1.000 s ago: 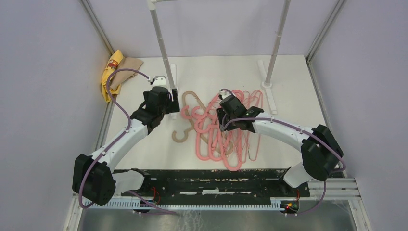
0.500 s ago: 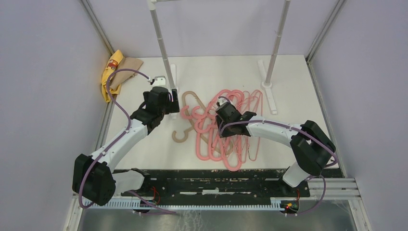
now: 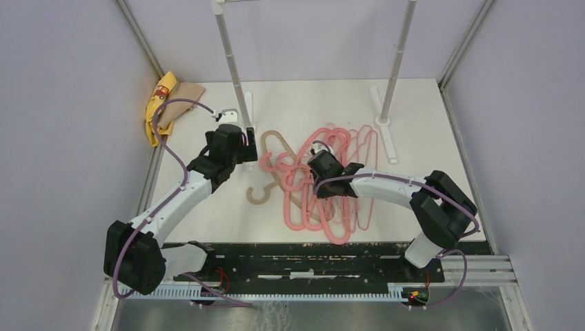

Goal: Organize the hangers

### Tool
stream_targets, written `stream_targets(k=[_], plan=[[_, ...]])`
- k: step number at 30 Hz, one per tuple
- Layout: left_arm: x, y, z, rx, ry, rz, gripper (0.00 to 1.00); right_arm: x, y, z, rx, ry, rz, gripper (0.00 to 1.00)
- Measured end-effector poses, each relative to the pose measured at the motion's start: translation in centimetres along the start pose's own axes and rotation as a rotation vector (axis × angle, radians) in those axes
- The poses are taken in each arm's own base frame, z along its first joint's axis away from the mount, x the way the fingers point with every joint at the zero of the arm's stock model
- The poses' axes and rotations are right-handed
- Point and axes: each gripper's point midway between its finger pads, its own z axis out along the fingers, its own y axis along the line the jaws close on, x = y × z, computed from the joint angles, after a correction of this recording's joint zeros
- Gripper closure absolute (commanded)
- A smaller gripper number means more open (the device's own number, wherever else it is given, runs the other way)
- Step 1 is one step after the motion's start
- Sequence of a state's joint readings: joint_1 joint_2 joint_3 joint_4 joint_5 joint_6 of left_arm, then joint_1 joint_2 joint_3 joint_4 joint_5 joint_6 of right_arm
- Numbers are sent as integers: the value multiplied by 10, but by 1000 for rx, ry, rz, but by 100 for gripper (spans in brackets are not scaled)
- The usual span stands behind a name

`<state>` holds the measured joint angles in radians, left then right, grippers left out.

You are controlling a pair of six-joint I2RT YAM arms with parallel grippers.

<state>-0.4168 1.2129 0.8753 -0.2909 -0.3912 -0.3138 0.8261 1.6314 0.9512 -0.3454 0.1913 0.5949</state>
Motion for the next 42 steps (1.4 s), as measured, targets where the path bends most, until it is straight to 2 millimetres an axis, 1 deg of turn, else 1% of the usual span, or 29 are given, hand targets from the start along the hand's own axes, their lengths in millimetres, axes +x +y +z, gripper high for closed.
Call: stream_targets(k=[3, 6, 8, 13, 15, 17, 18, 21, 22, 24, 27, 29, 30, 32, 35, 38, 42], plan=[[0, 0, 0, -1, 1, 0, 1, 0, -4, -2, 23, -5, -6, 99], [0, 1, 0, -3, 2, 1, 1, -3, -8, -14, 29, -15, -9, 99], [1, 1, 0, -7, 5, 3, 1, -10, -8, -31, 17, -45, -1, 99], [2, 4, 0, -22, 7, 5, 1, -39, -6, -87, -50, -186, 34, 99], [2, 5, 0, -26, 6, 1, 1, -48, -6, -105, -75, -229, 44, 99], [2, 5, -1, -28, 4, -3, 1, -60, -2, -123, -100, -271, 52, 99], [1, 5, -1, -28, 3, -6, 1, -68, 1, -129, -112, -289, 56, 99], [1, 5, -1, -28, 2, -14, 1, -107, 15, -154, -186, -356, 85, 99], [1, 5, -1, -27, 1, -15, 1, -124, 21, -163, -222, -379, 103, 99], [1, 5, -1, -28, 1, -15, 1, -170, 30, -180, -302, -448, 151, 99], [1, 5, -1, -28, 0, -15, 1, -231, 40, -201, -407, -541, 197, 99], [0, 5, -3, -30, -4, -16, 1, -262, 44, -212, -466, -591, 205, 99], [-2, 6, -4, -33, -10, -18, 1, -273, 48, -217, -496, -608, 204, 99], [-6, 8, -6, -41, -24, -23, 1, -291, 56, -228, -557, -634, 199, 99], [-11, 10, -10, -44, -44, -30, 1, -308, 63, -240, -628, -661, 198, 99], [-13, 12, -12, -50, -52, -34, 1, -317, 67, -249, -689, -680, 197, 99], [-13, 13, -12, -58, -55, -34, 1, -324, 64, -257, -725, -704, 200, 99]])
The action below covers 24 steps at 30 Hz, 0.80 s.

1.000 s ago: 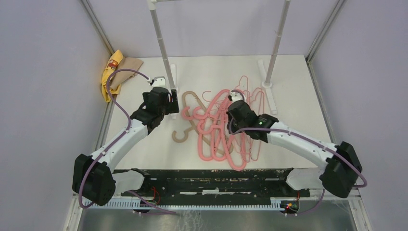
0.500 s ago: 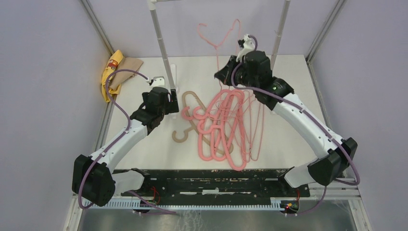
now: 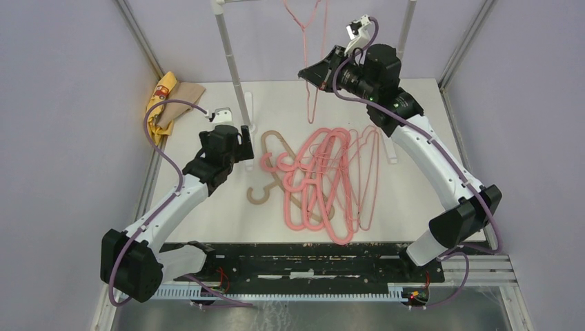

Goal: Organize the hangers

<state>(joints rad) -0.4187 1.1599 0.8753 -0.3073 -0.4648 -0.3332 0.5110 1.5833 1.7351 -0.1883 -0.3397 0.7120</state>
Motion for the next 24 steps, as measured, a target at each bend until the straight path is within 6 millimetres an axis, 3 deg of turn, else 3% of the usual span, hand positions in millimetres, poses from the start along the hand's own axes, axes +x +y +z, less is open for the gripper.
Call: stream_targets(k=[7, 12, 19, 24], plan=[[0, 1, 0, -4, 0, 0, 1, -37, -18, -6, 20, -109, 56, 99], [0, 1, 0, -5, 0, 1, 1, -69, -55, -15, 72, -207, 153, 99], [1, 1, 0, -6, 2, 2, 1, -73, -133, -29, 180, -268, 323, 99], [5, 1, 4, -10, 16, 9, 1, -85, -150, -40, 173, -312, 357, 99]])
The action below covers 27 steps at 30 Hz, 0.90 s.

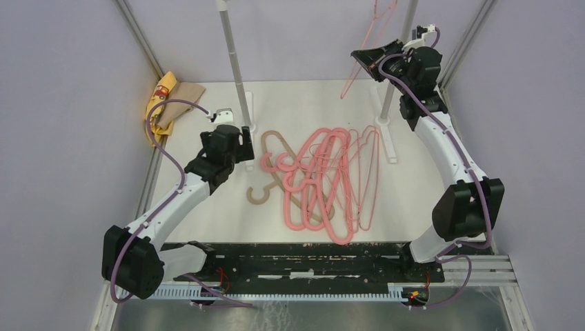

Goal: Organize the hangers

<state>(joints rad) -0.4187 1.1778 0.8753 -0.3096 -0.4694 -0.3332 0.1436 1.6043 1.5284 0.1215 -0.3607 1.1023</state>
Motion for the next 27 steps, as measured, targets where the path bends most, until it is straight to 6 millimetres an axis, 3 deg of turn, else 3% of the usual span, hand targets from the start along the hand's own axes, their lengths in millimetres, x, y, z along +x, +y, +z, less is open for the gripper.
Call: stream_targets(k=[9, 14, 21, 24, 27], plan=[[3, 0, 2, -3, 9, 5, 1, -22, -17, -16, -7, -53, 37, 98], [3, 0, 2, -3, 10, 5, 1, -25, -22, -21, -3, -51, 49, 74], [3, 0, 2, -3, 10, 5, 1, -6, -54, -36, 151, 6, 68, 34], [3, 0, 2, -3, 10, 5, 1, -4, -56, -54, 220, 10, 21, 22], [3, 0, 2, -3, 10, 5, 1, -10, -40, -83, 255, -19, -69, 16]])
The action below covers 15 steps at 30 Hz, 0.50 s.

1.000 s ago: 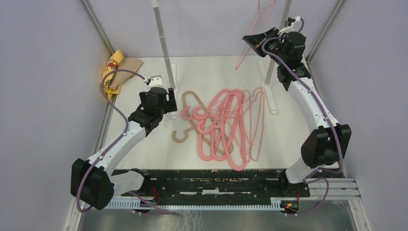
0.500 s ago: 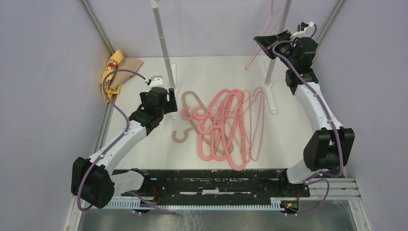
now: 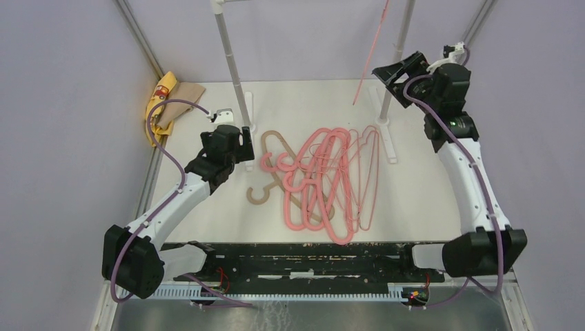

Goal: Organize the hangers

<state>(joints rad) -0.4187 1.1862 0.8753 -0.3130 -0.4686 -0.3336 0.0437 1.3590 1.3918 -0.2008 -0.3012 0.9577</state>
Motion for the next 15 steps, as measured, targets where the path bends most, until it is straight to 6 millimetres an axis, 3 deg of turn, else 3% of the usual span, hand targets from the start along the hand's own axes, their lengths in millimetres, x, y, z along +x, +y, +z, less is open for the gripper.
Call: stream_targets(k=[5, 8, 11, 15], plan=[[0, 0, 0, 0, 0, 0, 1, -17, 15, -57, 36, -108, -155, 16], [1, 0, 1, 1, 3, 1, 1, -18, 8, -83, 94, -142, -240, 17], [4, -2, 3, 4, 15, 2, 1, -4, -14, -95, 180, -117, -310, 21], [7, -3, 5, 3, 25, 2, 1, 46, -68, -98, 299, 30, -369, 28]])
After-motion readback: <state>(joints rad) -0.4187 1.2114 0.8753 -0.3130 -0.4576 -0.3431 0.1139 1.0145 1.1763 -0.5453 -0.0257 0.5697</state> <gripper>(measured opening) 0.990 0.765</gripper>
